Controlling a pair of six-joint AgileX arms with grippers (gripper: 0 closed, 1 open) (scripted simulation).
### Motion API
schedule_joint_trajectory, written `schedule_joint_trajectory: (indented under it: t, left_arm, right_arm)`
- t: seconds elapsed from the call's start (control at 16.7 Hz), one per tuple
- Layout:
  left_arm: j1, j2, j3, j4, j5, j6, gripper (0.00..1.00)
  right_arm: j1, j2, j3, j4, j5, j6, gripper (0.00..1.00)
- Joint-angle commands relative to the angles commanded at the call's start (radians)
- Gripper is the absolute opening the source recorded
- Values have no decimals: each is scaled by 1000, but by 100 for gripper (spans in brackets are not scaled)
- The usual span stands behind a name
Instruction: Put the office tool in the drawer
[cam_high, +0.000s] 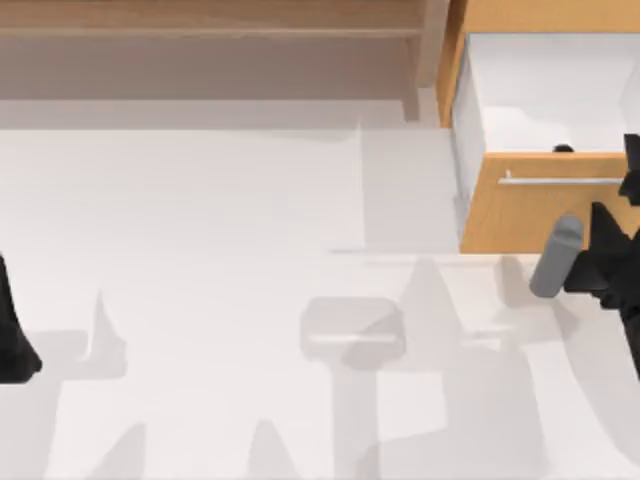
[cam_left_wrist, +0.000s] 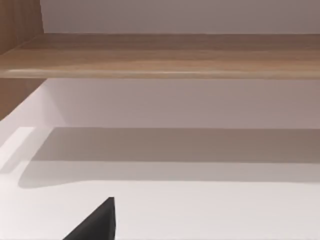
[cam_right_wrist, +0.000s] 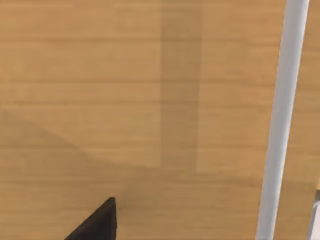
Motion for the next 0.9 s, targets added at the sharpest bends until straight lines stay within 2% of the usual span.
schedule_joint_trajectory:
  t: [0.72,0.9]
  left_arm:
    - [0,0,0,0,0,0,100]
    - [0,0,0,0,0,0,100]
  right_arm:
    - [0,0,0,0,0,0,2]
    - [0,0,0,0,0,0,0]
